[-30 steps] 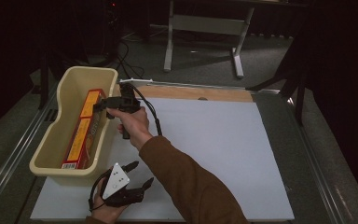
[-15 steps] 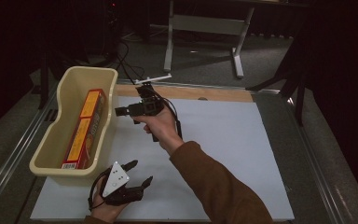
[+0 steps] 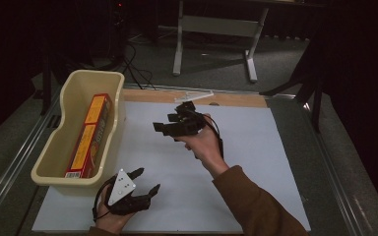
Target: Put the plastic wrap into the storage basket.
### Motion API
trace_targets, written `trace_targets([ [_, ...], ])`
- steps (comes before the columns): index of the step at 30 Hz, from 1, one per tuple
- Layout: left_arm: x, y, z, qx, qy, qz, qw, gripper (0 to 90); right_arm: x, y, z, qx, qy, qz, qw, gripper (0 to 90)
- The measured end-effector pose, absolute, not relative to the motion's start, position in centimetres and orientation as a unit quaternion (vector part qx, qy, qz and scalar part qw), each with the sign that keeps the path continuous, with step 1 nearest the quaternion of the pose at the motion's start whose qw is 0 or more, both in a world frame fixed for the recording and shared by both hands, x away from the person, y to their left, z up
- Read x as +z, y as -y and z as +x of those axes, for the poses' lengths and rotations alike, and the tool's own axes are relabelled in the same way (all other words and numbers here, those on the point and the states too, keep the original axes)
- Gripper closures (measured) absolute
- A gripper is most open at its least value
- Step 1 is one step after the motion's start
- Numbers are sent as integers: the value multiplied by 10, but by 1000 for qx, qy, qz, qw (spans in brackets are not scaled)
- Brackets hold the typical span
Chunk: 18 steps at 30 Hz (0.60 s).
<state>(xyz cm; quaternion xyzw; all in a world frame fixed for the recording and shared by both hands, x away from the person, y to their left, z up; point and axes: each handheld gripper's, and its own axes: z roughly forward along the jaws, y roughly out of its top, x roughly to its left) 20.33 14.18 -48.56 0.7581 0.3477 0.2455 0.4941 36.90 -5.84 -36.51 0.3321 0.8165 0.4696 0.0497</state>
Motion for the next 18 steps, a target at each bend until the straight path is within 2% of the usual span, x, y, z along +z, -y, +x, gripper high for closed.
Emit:
trace_targets([
  [2, -486, -142, 204, 247, -350, 757, 494, 278, -375, 76, 352, 469, -819, 322, 75, 331],
  [7, -486, -143, 203, 247, -350, 756, 495, 277, -399, 101, 331, 459, -826, 314, 96, 315],
  [18, -486, -144, 206, 247, -356, 755, 492, 276, -436, 164, 301, 442, -836, 284, 160, 296],
])
